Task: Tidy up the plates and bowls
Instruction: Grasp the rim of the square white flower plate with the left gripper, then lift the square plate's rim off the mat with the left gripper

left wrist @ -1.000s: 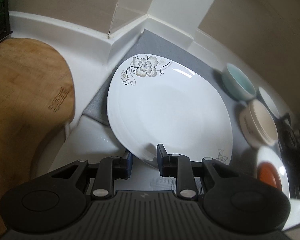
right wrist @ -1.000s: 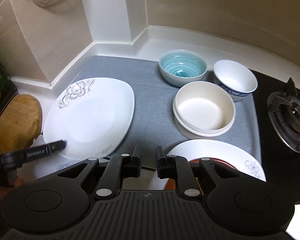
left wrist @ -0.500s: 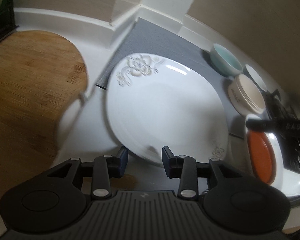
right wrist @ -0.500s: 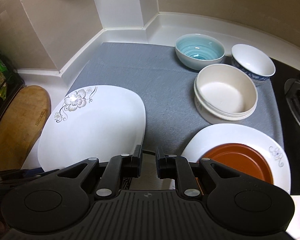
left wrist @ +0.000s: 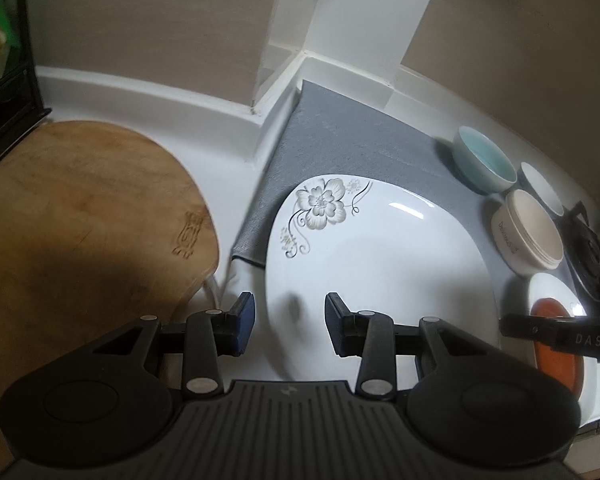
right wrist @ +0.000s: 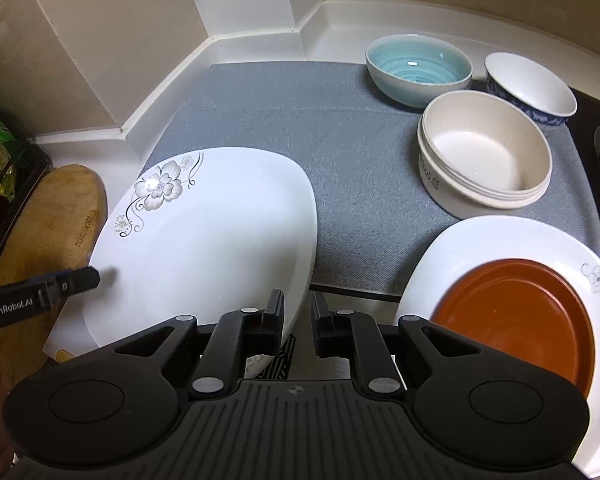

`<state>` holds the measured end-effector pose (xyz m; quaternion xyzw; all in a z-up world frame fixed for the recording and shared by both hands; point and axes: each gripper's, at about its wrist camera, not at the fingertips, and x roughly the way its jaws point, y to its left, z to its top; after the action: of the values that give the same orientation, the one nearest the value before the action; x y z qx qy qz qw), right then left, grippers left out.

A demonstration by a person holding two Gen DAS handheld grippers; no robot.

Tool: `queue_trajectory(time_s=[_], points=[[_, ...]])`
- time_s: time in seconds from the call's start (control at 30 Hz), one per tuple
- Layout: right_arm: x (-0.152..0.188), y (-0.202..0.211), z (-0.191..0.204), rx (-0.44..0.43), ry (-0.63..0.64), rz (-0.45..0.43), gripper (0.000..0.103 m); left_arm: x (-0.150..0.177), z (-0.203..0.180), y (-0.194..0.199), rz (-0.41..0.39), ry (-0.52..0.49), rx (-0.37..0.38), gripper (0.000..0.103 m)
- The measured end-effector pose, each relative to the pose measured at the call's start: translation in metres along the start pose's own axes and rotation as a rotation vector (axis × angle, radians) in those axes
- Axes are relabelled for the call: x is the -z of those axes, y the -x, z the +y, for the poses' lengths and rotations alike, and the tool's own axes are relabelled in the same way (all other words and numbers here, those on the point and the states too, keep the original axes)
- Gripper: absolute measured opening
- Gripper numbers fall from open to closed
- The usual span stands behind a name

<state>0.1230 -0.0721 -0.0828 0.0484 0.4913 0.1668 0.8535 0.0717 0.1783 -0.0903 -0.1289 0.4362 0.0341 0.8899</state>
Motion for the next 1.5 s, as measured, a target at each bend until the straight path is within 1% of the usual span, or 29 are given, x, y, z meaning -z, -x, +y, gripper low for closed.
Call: queue_trajectory(time_s=[0.13, 0.3, 0.37, 0.43, 0.63, 0.7, 0.77, 0.87, 1.03, 1.5], points=[[0.0, -0.007, 0.0, 0.004, -0.018, 0.007, 0.017, -0.003, -0.004, -0.011, 0.021, -0.019, -0.013, 0.043], [-0.002, -0.015, 0.002, 0.006, -0.04, 0.02, 0.017, -0.008, -0.003, -0.016, 0.029, -0.046, -0.005, 0.042], [-0.002, -0.018, 0.003, 0.007, -0.044, 0.025, 0.02, -0.009, -0.002, -0.019, 0.033, -0.052, -0.006, 0.042], [-0.002, -0.021, 0.005, 0.009, -0.046, 0.031, 0.022, -0.011, 0.0, -0.022, 0.041, -0.053, -0.005, 0.039], [-0.003, -0.028, 0.005, 0.02, -0.059, 0.045, 0.022, -0.015, 0.002, -0.03, 0.049, -0.062, 0.008, 0.036], [-0.004, -0.03, 0.005, 0.024, -0.06, 0.049, 0.022, -0.017, 0.003, -0.034, 0.052, -0.059, 0.012, 0.033], [-0.005, -0.033, 0.005, 0.029, -0.058, 0.055, 0.022, -0.018, 0.004, -0.036, 0.053, -0.056, 0.014, 0.032], [-0.007, -0.036, 0.007, 0.031, -0.058, 0.059, 0.022, -0.019, 0.004, -0.038, 0.057, -0.057, 0.017, 0.026], [-0.01, -0.039, 0.009, 0.039, -0.054, 0.062, 0.023, -0.018, 0.002, -0.039, 0.055, -0.069, 0.015, 0.026], [-0.013, -0.042, 0.012, 0.05, -0.035, 0.068, 0.025, -0.022, 0.002, -0.046, 0.054, -0.058, 0.015, 0.027]])
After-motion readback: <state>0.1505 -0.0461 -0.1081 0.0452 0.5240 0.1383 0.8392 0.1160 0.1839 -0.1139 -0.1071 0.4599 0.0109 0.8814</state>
